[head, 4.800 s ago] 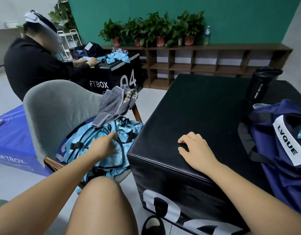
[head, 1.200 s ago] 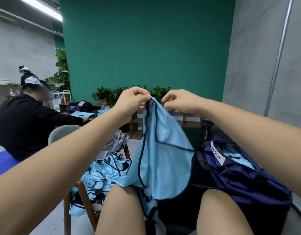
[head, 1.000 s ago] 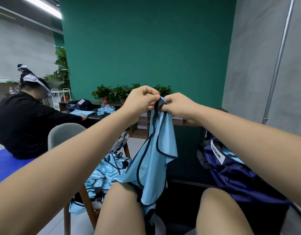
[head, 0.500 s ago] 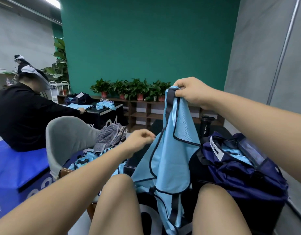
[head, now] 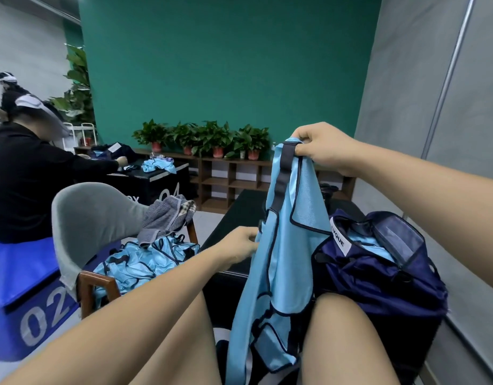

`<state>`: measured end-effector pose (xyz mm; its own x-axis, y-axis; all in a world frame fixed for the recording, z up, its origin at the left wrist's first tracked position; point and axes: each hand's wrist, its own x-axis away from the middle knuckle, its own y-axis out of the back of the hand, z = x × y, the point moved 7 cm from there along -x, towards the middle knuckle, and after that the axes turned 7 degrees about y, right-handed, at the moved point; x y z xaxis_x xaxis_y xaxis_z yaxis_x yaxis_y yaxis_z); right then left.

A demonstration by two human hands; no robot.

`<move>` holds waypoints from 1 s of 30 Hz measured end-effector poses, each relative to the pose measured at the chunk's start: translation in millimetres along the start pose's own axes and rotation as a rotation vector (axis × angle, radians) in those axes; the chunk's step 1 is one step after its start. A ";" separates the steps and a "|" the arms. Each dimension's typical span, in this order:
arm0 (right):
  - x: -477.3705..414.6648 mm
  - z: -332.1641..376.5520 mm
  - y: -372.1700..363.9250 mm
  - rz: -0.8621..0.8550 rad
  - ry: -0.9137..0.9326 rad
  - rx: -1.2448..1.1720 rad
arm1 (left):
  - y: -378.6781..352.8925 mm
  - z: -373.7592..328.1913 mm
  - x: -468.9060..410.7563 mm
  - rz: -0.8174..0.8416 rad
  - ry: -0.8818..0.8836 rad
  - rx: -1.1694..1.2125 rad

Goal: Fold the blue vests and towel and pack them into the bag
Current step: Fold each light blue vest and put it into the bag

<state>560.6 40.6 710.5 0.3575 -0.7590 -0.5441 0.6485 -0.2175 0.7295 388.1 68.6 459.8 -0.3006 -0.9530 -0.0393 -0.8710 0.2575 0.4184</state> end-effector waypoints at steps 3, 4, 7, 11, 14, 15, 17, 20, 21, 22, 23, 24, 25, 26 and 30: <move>3.8 -10.4 9.9 -0.011 -0.017 0.041 | 22.0 -1.2 1.8 -0.022 0.015 0.021; 4.9 -15.3 12.9 -0.014 -0.027 0.053 | 30.6 -1.0 2.8 -0.036 0.014 0.015; 8.0 -34.6 18.3 -0.002 -0.074 0.144 | 58.4 -2.9 4.7 -0.088 -0.007 0.002; 17.0 -53.6 6.2 0.108 -0.101 0.382 | 91.8 -17.3 8.2 -0.150 -0.026 -0.049; 28.1 -53.4 -18.8 0.237 -0.098 0.440 | 103.7 -34.0 7.7 -0.169 -0.058 -0.063; 31.1 -50.5 -28.5 0.276 -0.087 0.429 | 105.3 -40.0 7.3 -0.174 -0.068 -0.059; 35.7 -43.4 -48.6 0.318 -0.075 0.315 | 103.7 -52.6 6.4 -0.176 -0.096 -0.051; 43.4 -26.8 -83.9 0.401 -0.075 0.026 | 95.1 -73.2 4.8 -0.161 -0.143 -0.067; 45.9 -21.6 -95.8 0.431 -0.079 -0.048 | 91.4 -80.3 5.8 -0.153 -0.155 -0.071; 47.9 -17.1 -106.3 0.451 -0.080 -0.097 | 87.5 -86.6 6.7 -0.140 -0.163 -0.069; 48.5 -14.4 -114.5 0.450 -0.076 -0.130 | 83.9 -92.0 7.9 -0.128 -0.165 -0.063; 47.9 -13.1 -119.5 0.426 -0.070 -0.154 | 80.7 -96.1 9.3 -0.115 -0.167 -0.054; 46.2 -13.1 -121.1 0.383 -0.064 -0.170 | 78.6 -99.0 10.7 -0.107 -0.172 -0.046; 43.9 -14.8 -120.1 0.339 -0.061 -0.181 | 78.0 -100.4 11.3 -0.104 -0.176 -0.039; 35.5 -18.9 -103.0 0.271 -0.038 -0.168 | 80.2 -94.7 14.7 -0.045 -0.163 0.021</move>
<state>519.2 47.6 608.2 0.5090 -0.7985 -0.3214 0.6362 0.0975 0.7654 350.6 60.1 578.8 -0.3185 -0.9255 -0.2050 -0.8926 0.2200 0.3934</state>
